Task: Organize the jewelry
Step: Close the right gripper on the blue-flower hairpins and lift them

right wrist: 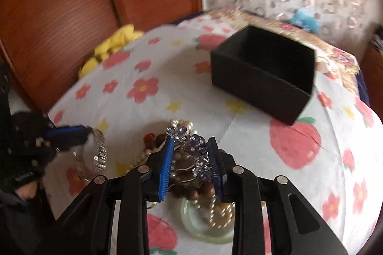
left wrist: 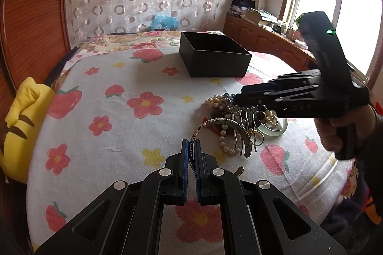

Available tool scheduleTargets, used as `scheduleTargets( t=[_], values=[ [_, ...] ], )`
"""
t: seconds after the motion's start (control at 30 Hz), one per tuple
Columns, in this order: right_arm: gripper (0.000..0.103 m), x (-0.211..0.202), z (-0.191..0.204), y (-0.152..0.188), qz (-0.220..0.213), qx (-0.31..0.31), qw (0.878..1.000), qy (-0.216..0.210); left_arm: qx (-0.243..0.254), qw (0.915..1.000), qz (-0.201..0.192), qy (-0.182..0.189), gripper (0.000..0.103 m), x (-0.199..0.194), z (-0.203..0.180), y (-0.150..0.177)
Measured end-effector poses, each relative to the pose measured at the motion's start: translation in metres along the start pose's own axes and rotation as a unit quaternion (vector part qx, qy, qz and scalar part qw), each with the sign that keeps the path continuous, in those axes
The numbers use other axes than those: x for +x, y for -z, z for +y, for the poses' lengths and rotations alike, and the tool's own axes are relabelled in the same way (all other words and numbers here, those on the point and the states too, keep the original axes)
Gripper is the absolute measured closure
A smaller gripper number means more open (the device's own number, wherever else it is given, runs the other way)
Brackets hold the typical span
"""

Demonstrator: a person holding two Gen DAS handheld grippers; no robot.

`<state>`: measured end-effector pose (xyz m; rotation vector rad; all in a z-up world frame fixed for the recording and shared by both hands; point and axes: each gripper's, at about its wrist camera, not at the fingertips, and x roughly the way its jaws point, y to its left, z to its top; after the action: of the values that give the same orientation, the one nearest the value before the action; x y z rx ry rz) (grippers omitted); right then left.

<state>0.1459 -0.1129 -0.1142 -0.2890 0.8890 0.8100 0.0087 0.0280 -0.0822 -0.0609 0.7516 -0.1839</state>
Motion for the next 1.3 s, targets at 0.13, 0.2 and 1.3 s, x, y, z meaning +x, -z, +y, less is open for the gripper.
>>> scheduleTargets(
  t=[0.13, 0.2, 1.3],
  values=[
    [0.058, 0.011, -0.005, -0.007, 0.027, -0.014, 0.999, -0.032, -0.002, 1.0, 0.001, 0.001, 0.099, 0.001, 0.0, 0.0],
    [0.056, 0.014, -0.008, -0.009, 0.035, -0.01, 0.998, -0.047, 0.0, 1.0, 0.001, 0.002, 0.099, 0.001, -0.001, 0.001],
    [0.097, -0.049, -0.031, -0.008, -0.081, -0.019, 0.984, 0.161, 0.007, 1.0, -0.002, 0.004, 0.099, -0.002, -0.005, -0.004]
  ],
)
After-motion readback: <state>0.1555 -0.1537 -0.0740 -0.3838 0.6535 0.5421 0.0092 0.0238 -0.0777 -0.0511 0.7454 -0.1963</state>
